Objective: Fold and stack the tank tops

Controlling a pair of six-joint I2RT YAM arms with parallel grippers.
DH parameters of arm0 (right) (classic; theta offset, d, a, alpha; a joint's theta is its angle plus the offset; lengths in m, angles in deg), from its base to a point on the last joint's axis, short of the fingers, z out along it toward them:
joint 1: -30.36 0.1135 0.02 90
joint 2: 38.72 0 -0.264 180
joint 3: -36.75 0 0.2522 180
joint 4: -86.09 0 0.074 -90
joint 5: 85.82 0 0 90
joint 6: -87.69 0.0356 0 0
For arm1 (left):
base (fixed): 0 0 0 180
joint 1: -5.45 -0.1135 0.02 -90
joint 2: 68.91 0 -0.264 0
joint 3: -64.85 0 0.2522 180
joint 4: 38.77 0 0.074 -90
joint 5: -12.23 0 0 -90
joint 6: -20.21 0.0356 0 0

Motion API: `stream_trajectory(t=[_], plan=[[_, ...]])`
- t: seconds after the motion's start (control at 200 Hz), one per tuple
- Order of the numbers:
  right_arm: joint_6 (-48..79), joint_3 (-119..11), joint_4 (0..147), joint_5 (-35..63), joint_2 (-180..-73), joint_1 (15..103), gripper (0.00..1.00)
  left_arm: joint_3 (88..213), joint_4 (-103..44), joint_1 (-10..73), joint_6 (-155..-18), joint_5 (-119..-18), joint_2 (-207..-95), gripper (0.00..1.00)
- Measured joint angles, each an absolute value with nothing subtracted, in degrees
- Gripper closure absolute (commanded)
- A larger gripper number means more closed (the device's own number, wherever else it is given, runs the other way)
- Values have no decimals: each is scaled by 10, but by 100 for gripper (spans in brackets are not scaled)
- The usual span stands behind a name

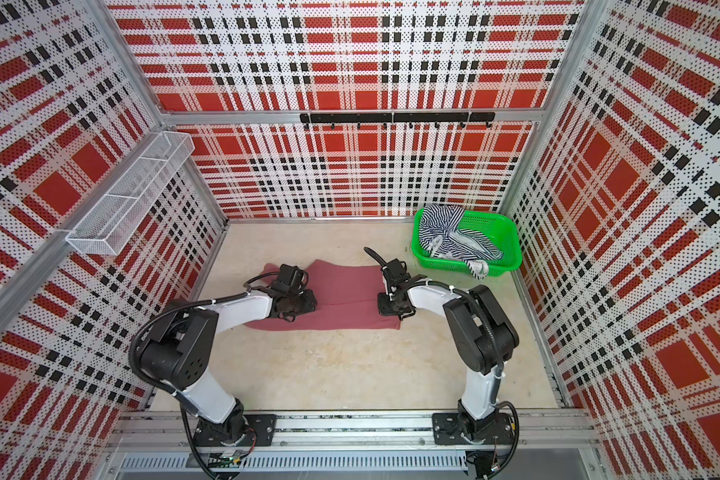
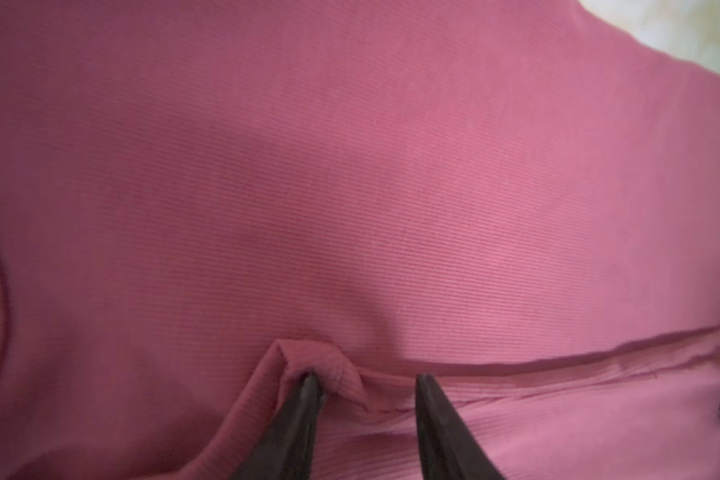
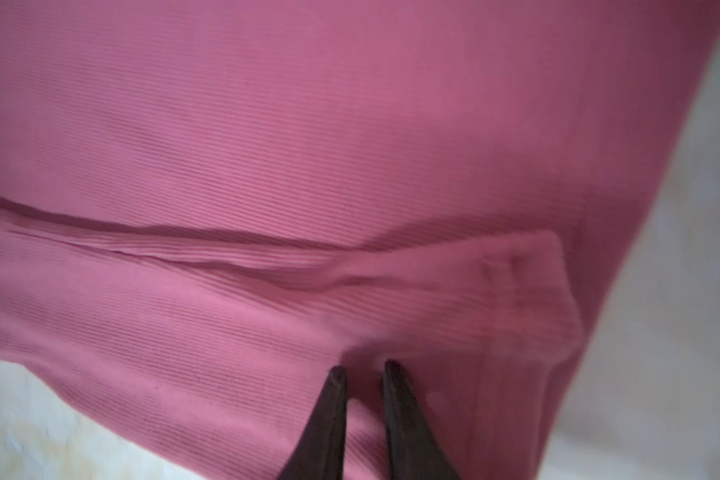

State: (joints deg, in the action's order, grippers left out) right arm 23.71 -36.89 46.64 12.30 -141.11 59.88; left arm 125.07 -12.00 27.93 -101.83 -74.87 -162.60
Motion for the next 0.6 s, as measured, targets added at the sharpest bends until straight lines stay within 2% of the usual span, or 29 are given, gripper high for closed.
stream_trajectory(t=[0.09, 0.195, 0.316, 0.391, 0.501, 0.601], plan=[[226, -346, 419, 144, -1378, 599, 72, 1212, -93, 296, -1039, -746, -1576, 53], [206, -363, 365, 156, -1359, 598, 68, 1222, -34, 303, -1043, -751, -1553, 52], [177, -448, 339, 152, -1364, 584, 66, 1316, 26, 292, -1009, -771, -1565, 58], [162, -515, 339, 135, -1378, 569, 65, 1398, 28, 280, -969, -792, -1588, 58], [143, -590, 345, 102, -1415, 555, 64, 1485, 0, 254, -902, -813, -1641, 44], [136, -636, 344, 81, -1457, 547, 63, 1524, -20, 232, -866, -816, -1703, 37]])
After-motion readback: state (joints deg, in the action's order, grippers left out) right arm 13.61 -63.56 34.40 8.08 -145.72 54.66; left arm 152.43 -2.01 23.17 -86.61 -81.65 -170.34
